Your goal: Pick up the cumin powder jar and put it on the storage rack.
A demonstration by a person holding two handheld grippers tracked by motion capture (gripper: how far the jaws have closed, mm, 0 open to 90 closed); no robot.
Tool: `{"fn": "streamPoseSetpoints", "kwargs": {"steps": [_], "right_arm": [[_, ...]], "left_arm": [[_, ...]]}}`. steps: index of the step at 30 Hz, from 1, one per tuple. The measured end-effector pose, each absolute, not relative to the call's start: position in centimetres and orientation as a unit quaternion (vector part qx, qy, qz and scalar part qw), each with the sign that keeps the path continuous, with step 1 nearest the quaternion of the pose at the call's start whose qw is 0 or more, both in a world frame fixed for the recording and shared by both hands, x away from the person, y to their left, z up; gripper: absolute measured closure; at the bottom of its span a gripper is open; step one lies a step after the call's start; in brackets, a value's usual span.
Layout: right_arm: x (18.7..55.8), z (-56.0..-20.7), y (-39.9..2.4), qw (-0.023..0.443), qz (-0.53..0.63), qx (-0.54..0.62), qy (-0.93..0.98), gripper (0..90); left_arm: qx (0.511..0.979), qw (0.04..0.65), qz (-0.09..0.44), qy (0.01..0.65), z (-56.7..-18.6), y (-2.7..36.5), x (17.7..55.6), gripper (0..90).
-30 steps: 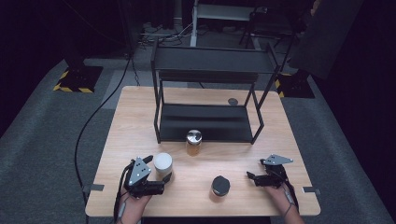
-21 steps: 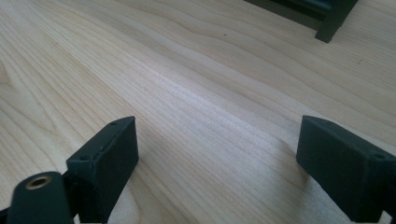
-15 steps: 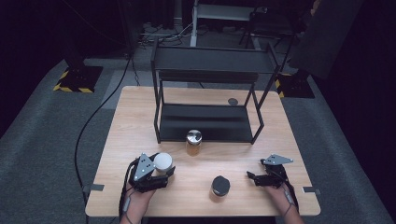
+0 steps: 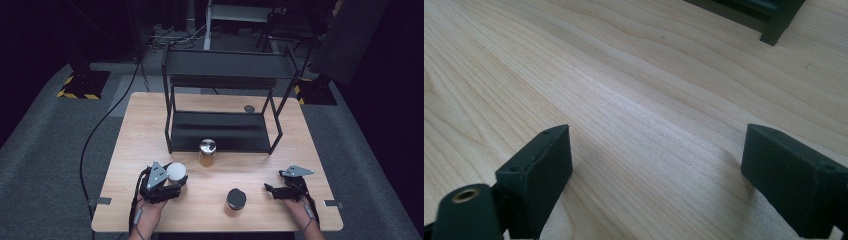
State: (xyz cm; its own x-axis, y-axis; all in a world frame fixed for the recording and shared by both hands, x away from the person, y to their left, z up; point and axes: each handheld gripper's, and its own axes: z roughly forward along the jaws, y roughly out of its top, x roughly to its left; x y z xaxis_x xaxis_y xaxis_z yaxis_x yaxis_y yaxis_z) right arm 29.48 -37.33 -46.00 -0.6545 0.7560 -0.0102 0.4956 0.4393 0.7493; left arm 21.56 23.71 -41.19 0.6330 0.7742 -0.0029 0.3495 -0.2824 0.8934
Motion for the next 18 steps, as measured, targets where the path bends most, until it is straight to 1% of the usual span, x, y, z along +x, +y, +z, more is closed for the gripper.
{"fn": "streamPoseSetpoints", "kwargs": {"steps": [11, 18], "right_arm": [[29.5, -46.0, -37.3, 0.175, 0.372, 0.377, 0.83, 13.2], [29.5, -46.0, -37.3, 0.175, 0.372, 0.378, 0.83, 13.4]], "left_arm": [[0.771, 0.471, 0.232, 0.361, -39.1, 23.3, 22.3, 33.2], [0.766, 0.48, 0.234, 0.359, -37.8, 23.4, 23.1, 33.2]]}}
